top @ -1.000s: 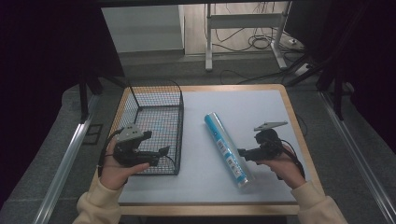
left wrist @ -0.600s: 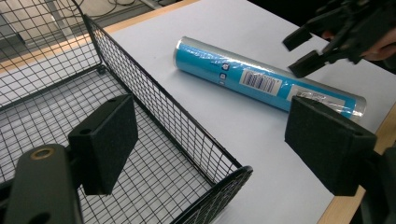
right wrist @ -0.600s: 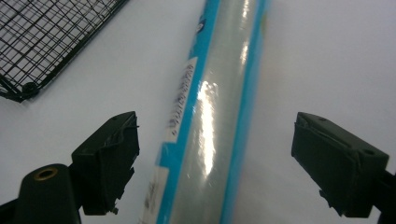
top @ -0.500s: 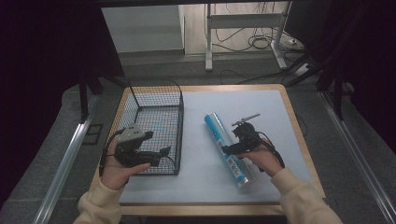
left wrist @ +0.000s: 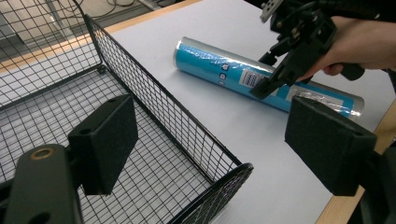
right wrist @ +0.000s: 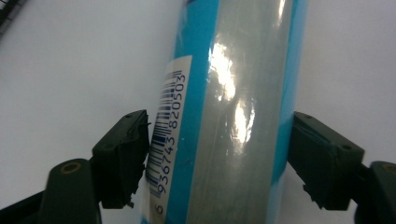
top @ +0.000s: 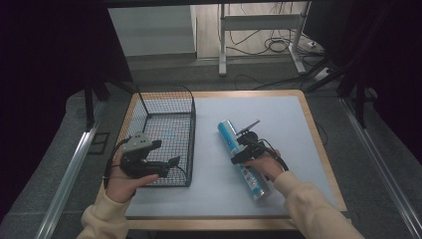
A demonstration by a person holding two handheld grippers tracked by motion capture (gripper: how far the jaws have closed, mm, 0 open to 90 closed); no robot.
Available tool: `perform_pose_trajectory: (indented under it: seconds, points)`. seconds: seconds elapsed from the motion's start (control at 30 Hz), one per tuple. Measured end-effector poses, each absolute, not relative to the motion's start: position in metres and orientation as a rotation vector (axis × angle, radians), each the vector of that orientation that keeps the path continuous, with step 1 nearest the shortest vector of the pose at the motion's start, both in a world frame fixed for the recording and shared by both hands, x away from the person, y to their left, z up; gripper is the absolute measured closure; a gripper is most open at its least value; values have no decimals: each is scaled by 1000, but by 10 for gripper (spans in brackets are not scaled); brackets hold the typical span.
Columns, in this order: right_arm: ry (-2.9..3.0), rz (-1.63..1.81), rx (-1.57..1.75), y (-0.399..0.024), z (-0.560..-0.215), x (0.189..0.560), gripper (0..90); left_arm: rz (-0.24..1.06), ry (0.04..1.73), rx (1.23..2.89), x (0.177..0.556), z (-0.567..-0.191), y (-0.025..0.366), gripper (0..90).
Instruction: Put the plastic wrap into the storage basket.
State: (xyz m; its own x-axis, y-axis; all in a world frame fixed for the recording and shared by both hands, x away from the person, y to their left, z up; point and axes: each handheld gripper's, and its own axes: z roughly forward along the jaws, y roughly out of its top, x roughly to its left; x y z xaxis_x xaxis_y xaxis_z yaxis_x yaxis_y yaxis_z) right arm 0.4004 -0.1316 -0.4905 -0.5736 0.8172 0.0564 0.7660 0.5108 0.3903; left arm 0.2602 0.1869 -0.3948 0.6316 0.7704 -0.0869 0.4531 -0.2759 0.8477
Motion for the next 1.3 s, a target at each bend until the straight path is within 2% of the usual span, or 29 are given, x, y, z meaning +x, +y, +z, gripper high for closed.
perform_pose_trajectory:
  seconds: [0.57, 0.8, 1.3]
  points:
    - [2651, 344, 1453, -121, -496, 414, 282, 428, 957, 1925, 258, -393, 185, 169]
    - [2665, 366, 1616, -130, -494, 424, 307, 428, 965, 1917, 259, -394, 188, 168]
    - [2713, 472, 1684, -145, -491, 430, 312, 429, 971, 1916, 260, -395, 190, 169]
